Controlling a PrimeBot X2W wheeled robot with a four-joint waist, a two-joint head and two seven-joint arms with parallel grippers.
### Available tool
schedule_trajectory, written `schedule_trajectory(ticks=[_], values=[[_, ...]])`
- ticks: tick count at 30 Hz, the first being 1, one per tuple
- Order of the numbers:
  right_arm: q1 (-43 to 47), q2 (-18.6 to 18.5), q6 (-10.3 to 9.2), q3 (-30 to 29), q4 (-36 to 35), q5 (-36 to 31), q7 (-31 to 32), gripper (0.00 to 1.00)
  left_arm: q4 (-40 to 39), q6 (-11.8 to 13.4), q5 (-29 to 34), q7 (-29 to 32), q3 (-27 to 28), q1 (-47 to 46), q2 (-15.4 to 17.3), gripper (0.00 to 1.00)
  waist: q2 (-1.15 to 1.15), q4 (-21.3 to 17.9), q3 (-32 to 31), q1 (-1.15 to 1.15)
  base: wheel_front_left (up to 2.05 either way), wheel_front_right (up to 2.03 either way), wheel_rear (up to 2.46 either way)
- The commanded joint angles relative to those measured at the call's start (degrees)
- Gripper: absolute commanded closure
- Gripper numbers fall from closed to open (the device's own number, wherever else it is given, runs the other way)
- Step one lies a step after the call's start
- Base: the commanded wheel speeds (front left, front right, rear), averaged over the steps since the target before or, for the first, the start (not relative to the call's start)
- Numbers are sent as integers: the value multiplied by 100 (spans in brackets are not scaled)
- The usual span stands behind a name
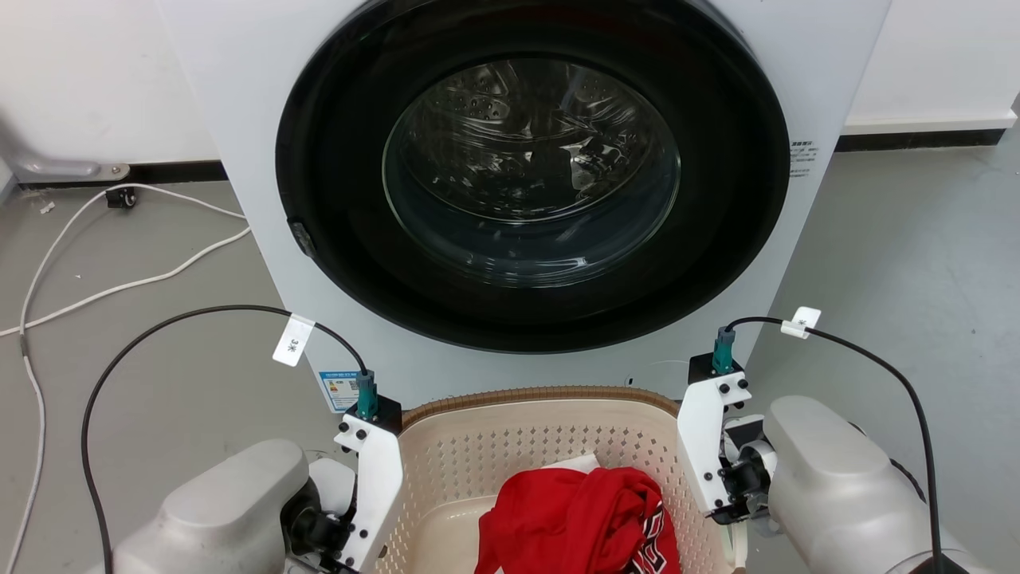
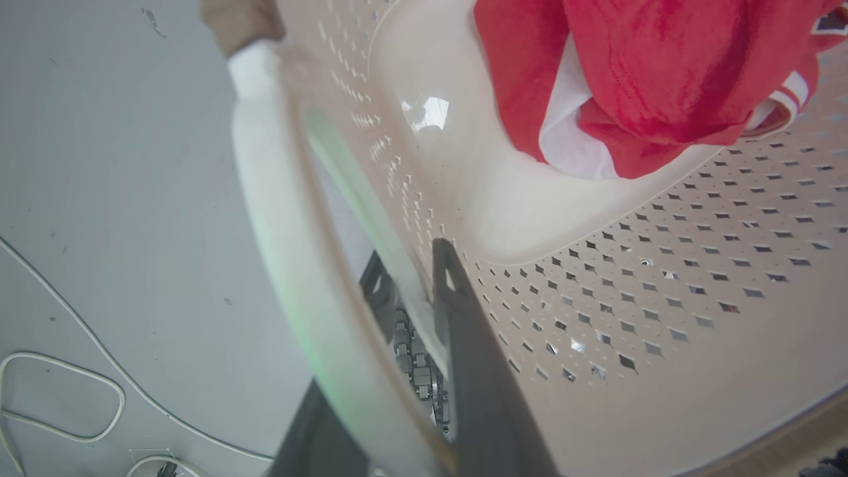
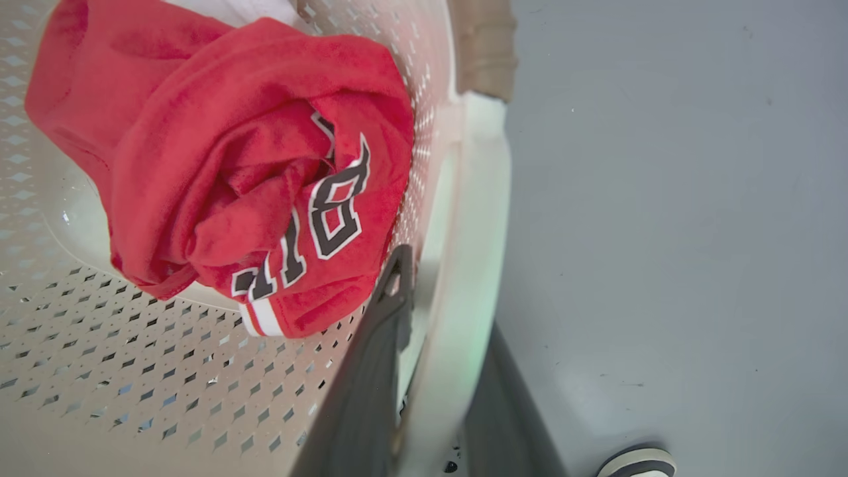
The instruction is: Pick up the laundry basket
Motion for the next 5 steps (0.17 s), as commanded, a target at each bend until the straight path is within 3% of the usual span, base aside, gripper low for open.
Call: schedule_trajectory(ticks=[1,5], values=[[-185,-76,-10,41,-15,-16,-65,100,-59,-86,46,87,-65,1,19,100,0,4,2,0,0,0,0],[-181,-76,-10,51,-5,3,-77,100,-64,-86,42,99,-64,-6,14,100,0,12,4,0,0,0,0]])
